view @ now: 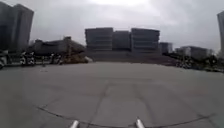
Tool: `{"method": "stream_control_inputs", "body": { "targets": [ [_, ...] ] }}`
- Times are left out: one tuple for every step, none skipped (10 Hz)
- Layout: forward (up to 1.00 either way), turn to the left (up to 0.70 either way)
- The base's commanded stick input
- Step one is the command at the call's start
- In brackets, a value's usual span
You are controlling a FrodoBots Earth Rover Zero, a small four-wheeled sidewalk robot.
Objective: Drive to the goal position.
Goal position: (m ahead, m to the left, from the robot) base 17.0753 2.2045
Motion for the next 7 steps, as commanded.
{"method": "stream_control_inputs", "body": {
  "targets": [
    [1.00, -0.09],
    [1.00, -0.19],
    [1.00, -0.28],
    [1.00, -0.15],
    [1.00, 0.05],
    [1.00, 0.06],
    [1.00, 0.06]
  ]
}}
